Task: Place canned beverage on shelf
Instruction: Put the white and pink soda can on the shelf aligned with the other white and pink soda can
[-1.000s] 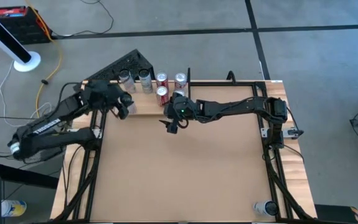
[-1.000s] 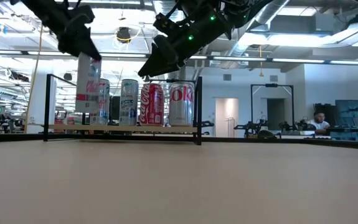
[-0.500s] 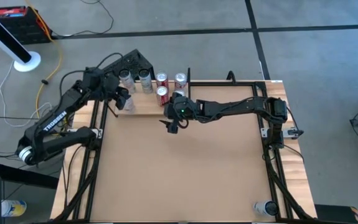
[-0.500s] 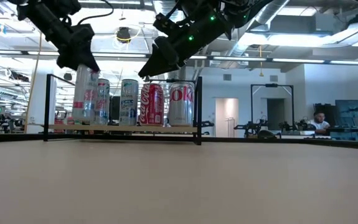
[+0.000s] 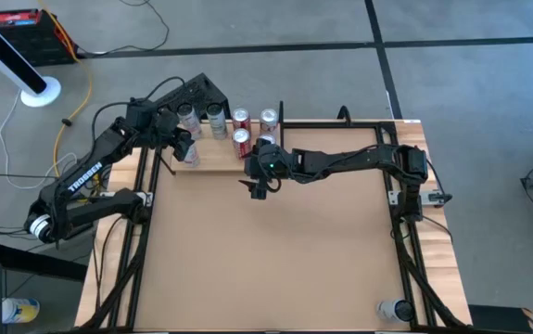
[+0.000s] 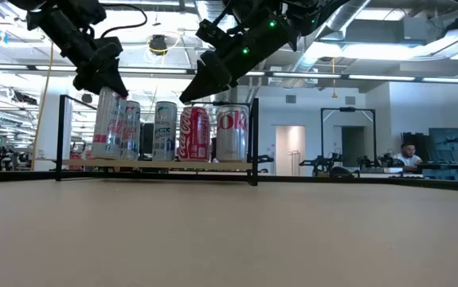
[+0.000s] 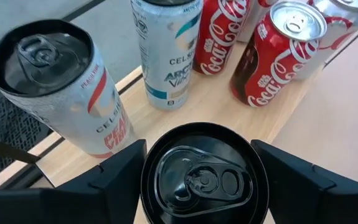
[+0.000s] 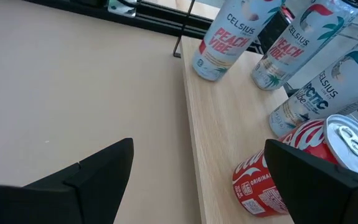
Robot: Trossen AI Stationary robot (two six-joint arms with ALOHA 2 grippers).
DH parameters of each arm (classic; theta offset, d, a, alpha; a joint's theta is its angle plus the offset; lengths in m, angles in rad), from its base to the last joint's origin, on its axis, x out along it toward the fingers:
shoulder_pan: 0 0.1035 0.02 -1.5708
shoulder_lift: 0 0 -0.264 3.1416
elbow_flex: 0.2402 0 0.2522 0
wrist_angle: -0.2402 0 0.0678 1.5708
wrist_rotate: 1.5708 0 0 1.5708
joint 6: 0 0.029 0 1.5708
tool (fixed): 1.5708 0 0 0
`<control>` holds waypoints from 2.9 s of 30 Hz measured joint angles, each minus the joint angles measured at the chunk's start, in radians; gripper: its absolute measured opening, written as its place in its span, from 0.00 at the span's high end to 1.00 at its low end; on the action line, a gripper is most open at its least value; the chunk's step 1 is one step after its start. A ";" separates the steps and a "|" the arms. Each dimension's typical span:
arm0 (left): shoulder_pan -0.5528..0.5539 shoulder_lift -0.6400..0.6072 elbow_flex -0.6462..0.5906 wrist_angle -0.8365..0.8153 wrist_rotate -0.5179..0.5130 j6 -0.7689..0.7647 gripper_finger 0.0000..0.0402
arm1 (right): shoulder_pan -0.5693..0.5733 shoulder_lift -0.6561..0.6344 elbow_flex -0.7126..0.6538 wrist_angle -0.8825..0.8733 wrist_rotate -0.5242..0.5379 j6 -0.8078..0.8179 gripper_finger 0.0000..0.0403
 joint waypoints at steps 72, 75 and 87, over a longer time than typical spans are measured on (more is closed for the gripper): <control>-0.014 0.017 0.223 -0.255 -0.179 -0.212 0.17 | 0.003 0.000 0.000 -0.028 -0.039 -0.001 0.05; -0.035 0.033 0.223 -0.273 -0.172 -0.222 0.17 | 0.003 0.000 0.000 -0.028 -0.046 0.000 0.05; -0.121 0.072 0.223 -0.272 -0.211 -0.251 0.17 | 0.006 0.000 0.000 -0.030 -0.048 0.000 0.05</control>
